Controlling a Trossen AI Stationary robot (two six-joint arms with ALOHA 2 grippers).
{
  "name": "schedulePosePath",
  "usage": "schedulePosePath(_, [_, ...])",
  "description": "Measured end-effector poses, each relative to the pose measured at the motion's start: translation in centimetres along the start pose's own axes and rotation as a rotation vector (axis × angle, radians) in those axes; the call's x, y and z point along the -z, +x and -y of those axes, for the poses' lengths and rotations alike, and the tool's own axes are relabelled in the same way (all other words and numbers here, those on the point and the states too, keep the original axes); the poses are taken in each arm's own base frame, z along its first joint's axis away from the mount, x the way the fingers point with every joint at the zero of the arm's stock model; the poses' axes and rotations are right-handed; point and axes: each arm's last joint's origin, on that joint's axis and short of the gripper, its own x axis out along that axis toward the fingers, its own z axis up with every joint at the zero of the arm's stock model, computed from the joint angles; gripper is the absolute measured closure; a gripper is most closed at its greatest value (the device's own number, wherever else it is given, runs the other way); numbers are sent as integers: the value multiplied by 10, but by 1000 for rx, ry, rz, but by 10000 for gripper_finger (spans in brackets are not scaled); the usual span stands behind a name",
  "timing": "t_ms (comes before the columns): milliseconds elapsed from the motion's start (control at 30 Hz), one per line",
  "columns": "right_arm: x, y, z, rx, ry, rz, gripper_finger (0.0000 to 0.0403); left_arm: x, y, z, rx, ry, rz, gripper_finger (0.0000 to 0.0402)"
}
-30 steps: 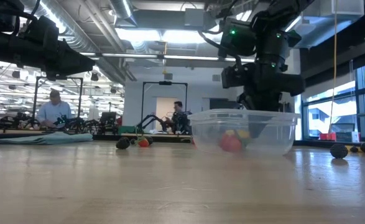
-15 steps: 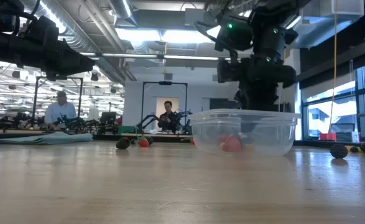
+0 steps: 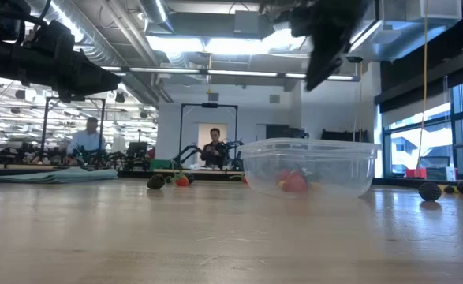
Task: Pick and placing Produce into tupperware
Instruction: Put the bottom right blackberry into the transparent bin
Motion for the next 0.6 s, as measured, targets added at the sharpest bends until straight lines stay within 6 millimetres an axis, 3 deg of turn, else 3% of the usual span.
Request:
schedulePosePath(133, [17,-25,-2,-7,-15,-28,228,0,0,0,0,0,0,253])
schedulePosePath(267, [42,-30,-11,-23,-92,-94,228,0,0,0,0,2,0,253])
schedulePosePath(400, [72,-25,-16,-21,-119,-236,228,0,0,0,0,2,0,253])
schedulePosePath(600, [113,6,-23,-25,-195,-370,228,0,0,0,0,3,0,253])
